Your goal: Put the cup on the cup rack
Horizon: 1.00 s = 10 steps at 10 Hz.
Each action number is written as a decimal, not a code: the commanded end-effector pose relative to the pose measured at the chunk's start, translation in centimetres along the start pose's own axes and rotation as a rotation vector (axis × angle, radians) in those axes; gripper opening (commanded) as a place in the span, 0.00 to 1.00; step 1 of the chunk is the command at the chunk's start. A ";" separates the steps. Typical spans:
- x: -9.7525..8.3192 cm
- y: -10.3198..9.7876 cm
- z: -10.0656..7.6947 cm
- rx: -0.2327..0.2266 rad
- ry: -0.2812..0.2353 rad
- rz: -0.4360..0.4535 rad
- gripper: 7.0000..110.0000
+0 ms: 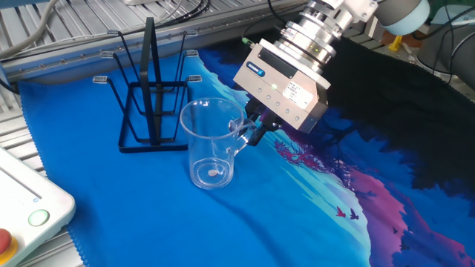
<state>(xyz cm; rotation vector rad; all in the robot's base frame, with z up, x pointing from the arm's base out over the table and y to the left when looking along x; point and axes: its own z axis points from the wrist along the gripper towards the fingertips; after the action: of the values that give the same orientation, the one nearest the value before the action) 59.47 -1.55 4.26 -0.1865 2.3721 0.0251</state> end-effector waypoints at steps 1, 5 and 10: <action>-0.3 0.1 0.3 -0.020 -0.029 0.011 0.15; -0.3 0.2 1.1 -0.023 -0.038 0.013 0.15; -0.1 1.0 2.1 -0.032 -0.071 0.008 0.15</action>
<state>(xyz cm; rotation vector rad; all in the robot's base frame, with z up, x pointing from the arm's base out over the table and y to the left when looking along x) 59.48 -1.55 4.26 -0.1870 2.3716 0.0255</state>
